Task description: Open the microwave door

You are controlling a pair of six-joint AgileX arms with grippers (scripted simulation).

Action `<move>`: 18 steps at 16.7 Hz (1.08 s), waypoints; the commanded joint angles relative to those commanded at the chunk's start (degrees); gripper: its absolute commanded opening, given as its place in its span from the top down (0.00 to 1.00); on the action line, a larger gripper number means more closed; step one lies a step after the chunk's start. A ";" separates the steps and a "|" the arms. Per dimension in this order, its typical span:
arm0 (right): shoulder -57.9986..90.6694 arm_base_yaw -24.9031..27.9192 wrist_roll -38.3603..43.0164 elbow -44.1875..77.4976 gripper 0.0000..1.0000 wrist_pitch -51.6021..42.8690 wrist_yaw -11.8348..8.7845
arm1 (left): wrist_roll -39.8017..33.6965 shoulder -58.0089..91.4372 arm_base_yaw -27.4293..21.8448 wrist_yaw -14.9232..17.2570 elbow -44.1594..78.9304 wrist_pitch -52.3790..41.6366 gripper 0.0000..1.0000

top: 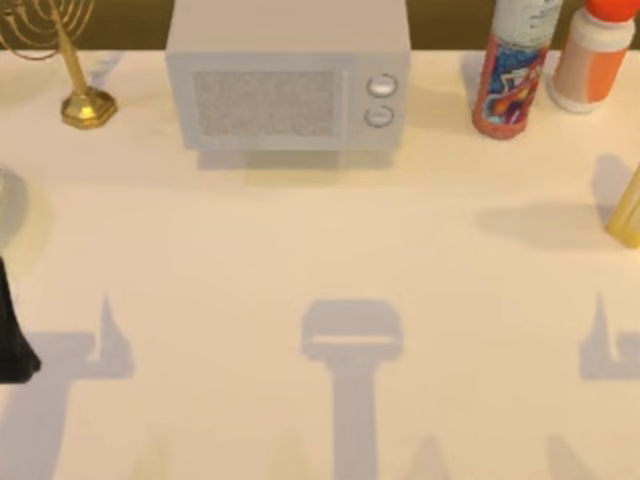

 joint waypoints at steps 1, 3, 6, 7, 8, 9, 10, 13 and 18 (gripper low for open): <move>0.00 0.00 0.00 0.00 0.00 0.00 0.00 | 0.00 0.00 0.00 0.00 0.00 0.00 0.00; 0.00 0.00 0.00 0.00 0.00 0.00 0.00 | -0.12 0.28 -0.12 -0.01 0.48 -0.15 0.00; 0.00 0.00 0.00 0.00 0.00 0.00 0.00 | -1.29 3.22 -1.30 -0.13 5.25 -1.75 0.00; 0.00 0.00 0.00 0.00 0.00 0.00 0.00 | -1.93 4.93 -1.93 -0.23 7.87 -2.71 0.00; 0.00 0.00 0.00 0.00 0.00 0.00 0.00 | -2.65 6.95 -2.66 -0.36 10.85 -3.85 0.00; 0.00 0.00 0.00 0.00 0.00 0.00 0.00 | -3.48 9.40 -3.50 -0.53 14.30 -5.26 0.00; 0.00 0.00 0.00 0.00 0.00 0.00 0.00 | -4.38 12.22 -4.45 -0.75 18.07 -6.91 0.00; 0.00 0.00 0.00 0.00 0.00 0.00 0.00 | -7.38 22.71 -7.77 -1.68 30.80 -13.20 0.00; 0.00 0.00 0.00 0.00 0.00 0.00 0.00 | -12.74 46.66 -14.65 -4.21 54.75 -27.97 0.00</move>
